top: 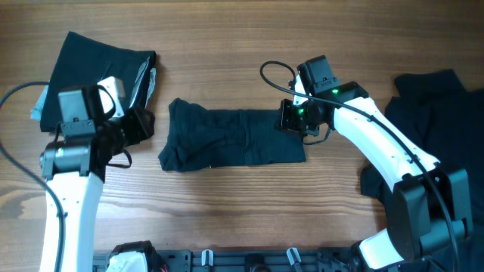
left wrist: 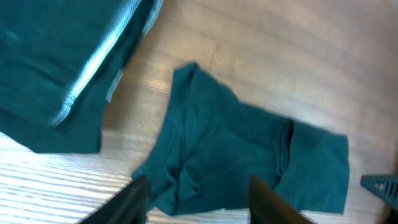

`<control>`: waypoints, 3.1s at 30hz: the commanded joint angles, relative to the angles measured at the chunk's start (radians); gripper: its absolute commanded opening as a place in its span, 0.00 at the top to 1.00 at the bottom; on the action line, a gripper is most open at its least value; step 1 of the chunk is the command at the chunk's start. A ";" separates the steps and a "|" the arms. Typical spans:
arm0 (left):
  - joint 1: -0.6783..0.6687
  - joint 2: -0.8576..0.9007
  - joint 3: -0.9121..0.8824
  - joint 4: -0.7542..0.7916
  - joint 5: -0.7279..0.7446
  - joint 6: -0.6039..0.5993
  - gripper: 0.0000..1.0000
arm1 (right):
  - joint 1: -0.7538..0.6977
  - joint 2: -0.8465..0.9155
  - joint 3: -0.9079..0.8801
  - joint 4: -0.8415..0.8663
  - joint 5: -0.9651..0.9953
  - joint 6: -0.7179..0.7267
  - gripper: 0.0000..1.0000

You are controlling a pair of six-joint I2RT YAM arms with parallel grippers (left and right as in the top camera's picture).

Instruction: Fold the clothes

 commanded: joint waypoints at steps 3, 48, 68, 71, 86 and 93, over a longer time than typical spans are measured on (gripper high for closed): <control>-0.069 0.220 0.006 0.005 0.016 0.114 0.36 | 0.001 0.013 0.003 -0.002 0.038 -0.054 0.77; -0.301 0.613 0.460 -0.288 0.146 0.155 0.96 | -0.297 0.012 0.018 -0.035 0.052 -0.055 0.77; -0.663 0.739 0.513 -0.084 -0.082 -0.127 0.56 | -0.316 0.013 0.018 -0.072 -0.049 -0.209 0.70; -0.613 0.698 0.594 -0.191 -0.086 -0.107 0.50 | -0.279 0.012 0.018 -0.074 -0.172 -0.311 0.66; -0.229 0.652 0.613 -0.371 -0.051 0.013 0.87 | 0.206 0.053 0.017 0.167 0.174 -0.094 0.47; -0.229 0.652 0.613 -0.366 -0.051 0.012 0.87 | 0.205 0.118 0.017 0.188 0.104 -0.088 0.72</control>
